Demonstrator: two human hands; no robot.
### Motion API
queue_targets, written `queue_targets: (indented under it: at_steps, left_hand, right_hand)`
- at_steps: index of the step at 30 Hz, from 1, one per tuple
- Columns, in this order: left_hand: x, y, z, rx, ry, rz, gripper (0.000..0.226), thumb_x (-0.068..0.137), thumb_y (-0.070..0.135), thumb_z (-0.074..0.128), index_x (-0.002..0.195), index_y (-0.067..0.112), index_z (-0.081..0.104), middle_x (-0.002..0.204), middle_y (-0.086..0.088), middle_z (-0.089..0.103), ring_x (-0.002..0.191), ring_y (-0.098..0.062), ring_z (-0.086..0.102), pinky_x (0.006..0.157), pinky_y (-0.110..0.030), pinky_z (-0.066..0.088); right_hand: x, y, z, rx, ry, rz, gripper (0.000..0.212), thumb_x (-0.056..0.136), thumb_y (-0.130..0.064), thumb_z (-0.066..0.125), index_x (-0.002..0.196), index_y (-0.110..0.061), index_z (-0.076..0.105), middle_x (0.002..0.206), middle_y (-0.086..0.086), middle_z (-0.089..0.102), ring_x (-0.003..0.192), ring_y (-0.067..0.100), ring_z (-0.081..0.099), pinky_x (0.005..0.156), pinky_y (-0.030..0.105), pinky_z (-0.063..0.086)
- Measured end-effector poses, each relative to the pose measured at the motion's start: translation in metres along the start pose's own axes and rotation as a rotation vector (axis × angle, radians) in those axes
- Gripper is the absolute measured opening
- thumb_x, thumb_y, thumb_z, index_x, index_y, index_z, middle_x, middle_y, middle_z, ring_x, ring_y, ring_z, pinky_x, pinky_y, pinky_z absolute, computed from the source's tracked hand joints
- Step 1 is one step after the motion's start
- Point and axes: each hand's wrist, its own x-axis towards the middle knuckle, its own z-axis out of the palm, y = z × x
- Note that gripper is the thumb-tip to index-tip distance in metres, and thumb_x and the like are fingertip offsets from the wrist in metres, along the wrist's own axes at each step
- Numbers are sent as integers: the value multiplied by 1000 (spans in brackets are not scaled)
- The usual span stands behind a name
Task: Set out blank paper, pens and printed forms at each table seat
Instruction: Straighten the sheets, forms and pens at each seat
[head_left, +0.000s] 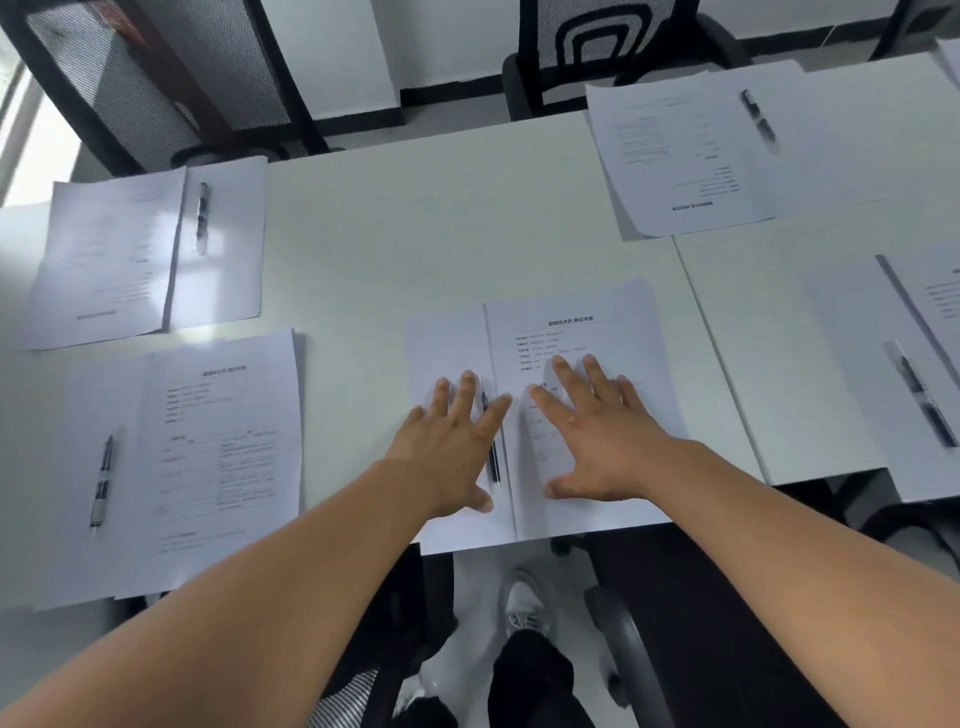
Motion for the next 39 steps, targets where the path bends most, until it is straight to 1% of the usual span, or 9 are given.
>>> queue_targets:
  at_steps: [7, 14, 24, 31, 39]
  left_hand:
    - [0, 0, 6, -72, 10, -13, 134, 90, 58, 84, 171, 31, -19, 178, -12, -29, 167, -42, -16, 136, -56, 19]
    - [-3, -1, 7, -120, 14, -19, 132, 90, 57, 83, 172, 34, -18, 178, -6, -33, 167, -36, -19, 134, -52, 20]
    - [-5, 0, 5, -129, 16, -26, 132, 90, 57, 84, 172, 35, -17, 178, -5, -32, 168, -36, -19, 133, -52, 22]
    - [-6, 1, 5, -135, 13, -30, 133, 89, 56, 85, 172, 35, -17, 178, -5, -32, 168, -36, -19, 134, -52, 21]
    - [-7, 1, 4, -134, 21, -33, 131, 89, 56, 85, 172, 35, -14, 179, -5, -30, 168, -37, -18, 133, -52, 23]
  right_hand:
    - [0, 3, 4, -8, -15, -11, 126, 89, -73, 70, 169, -38, -20, 171, 2, -45, 159, 35, -38, 133, 63, -5]
    - [-11, 19, 7, -30, -33, -19, 126, 89, -74, 68, 168, -41, -24, 170, -1, -47, 158, 33, -41, 133, 61, -7]
    - [-13, 37, 3, -9, -41, -4, 126, 89, -73, 69, 167, -43, -24, 170, -4, -47, 159, 30, -40, 134, 59, -8]
    - [-12, 41, 6, -6, -42, -14, 126, 89, -74, 68, 166, -44, -26, 169, -5, -48, 158, 29, -42, 133, 59, -9]
    - [-12, 44, 6, -15, -49, -26, 127, 88, -74, 69, 167, -44, -26, 169, -6, -48, 158, 29, -42, 134, 59, -8]
